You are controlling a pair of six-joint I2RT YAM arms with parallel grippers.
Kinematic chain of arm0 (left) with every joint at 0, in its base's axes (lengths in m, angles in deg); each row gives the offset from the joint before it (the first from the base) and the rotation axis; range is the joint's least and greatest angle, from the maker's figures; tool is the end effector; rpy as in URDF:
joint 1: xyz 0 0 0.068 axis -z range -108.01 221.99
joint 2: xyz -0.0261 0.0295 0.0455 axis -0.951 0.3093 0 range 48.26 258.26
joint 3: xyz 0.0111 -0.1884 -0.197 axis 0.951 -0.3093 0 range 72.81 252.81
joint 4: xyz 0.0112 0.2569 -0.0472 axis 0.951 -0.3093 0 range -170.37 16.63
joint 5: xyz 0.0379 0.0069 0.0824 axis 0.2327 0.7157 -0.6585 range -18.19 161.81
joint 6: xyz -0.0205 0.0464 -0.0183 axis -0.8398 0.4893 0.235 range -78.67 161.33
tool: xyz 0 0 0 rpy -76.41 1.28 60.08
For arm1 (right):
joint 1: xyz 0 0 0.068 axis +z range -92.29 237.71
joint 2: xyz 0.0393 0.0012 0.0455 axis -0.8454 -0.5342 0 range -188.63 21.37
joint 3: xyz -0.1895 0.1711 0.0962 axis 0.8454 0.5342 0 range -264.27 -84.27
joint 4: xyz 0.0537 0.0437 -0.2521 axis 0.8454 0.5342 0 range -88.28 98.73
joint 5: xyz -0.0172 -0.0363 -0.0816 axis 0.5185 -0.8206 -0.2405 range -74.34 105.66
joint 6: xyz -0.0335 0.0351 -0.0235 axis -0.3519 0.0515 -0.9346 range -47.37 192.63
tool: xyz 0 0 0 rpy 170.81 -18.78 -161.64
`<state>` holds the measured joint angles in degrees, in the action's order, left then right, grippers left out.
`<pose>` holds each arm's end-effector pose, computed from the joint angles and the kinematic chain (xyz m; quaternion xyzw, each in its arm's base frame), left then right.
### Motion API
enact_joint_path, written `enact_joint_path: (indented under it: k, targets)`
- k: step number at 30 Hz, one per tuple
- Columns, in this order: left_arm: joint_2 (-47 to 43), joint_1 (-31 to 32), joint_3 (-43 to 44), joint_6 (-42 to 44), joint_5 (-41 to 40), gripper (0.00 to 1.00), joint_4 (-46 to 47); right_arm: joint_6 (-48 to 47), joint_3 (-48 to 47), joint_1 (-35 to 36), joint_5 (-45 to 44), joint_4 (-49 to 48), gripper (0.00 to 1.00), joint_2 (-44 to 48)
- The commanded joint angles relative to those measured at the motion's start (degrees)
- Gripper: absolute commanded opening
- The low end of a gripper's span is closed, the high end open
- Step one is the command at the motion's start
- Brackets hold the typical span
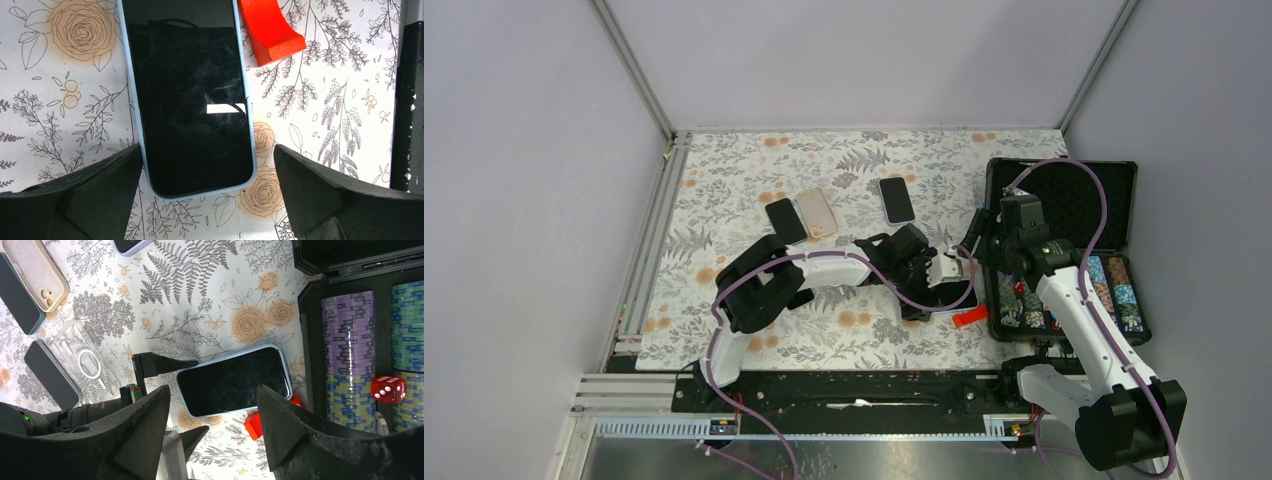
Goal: Take the phone out of the phone case
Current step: Pick up the phone at the center of the board.
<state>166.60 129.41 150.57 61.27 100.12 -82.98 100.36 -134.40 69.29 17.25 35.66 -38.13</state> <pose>0.2215 -0.3781 0.1511 0.6349 0.6597 -0.3238 0.2387 0.2126 0.0445 0.2851 0.1236 0.9097 0.1453 0.3689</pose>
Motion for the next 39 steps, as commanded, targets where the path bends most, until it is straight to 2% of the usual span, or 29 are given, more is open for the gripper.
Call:
enact_joint_path:
  k: [1,4,8,11,13,18,19,22,28,33,36,39]
  targets:
    - [1.4,0.5,-1.6,-2.4,0.9,0.99,-4.4,0.0,-0.1,0.2,0.9,-0.7,0.71,0.8]
    - [1.7,1.4,-3.4,-4.0,-4.8,0.99,0.0,-0.1,0.1,0.2,0.5,-0.7,0.71,1.0]
    - [-0.7,3.3,-9.9,-6.0,-13.9,0.99,8.9,-0.7,0.0,0.2,0.9,-0.7,0.72,0.6]
    - [-2.4,4.4,-14.1,-6.5,-19.1,0.93,14.3,-0.2,0.7,0.1,0.8,-2.2,0.72,0.7]
    - [-3.2,5.0,-15.2,-6.1,-20.5,0.83,15.1,0.1,1.0,0.0,0.9,-2.8,0.72,0.5]
    - [-6.4,5.1,-17.0,-5.8,-20.1,0.37,15.3,-0.5,0.7,0.1,1.9,-3.0,0.72,-0.8]
    - [-7.4,5.0,-17.2,-5.5,-19.8,0.31,14.7,-1.1,0.8,0.0,2.6,-3.1,0.72,-1.0]
    - [-10.7,4.9,-17.9,-5.0,-20.4,0.22,13.4,-3.0,1.9,0.0,5.2,-4.0,0.73,-1.4]
    - [-18.6,2.8,-24.1,-8.4,-21.3,0.2,15.8,-6.0,7.6,0.0,10.2,-9.7,0.77,-2.0]
    - [-24.7,1.9,-32.7,-14.3,-20.4,0.2,22.3,-5.4,13.9,0.0,22.0,-19.2,0.78,-4.7]
    - [-26.2,1.4,-33.1,-19.1,-19.4,0.2,22.8,-2.2,16.5,0.1,25.3,-24.9,0.78,-7.0]
    - [-25.2,1.5,-31.7,-26.5,-18.2,0.22,23.7,1.8,19.6,0.1,24.9,-28.8,0.77,-7.5]
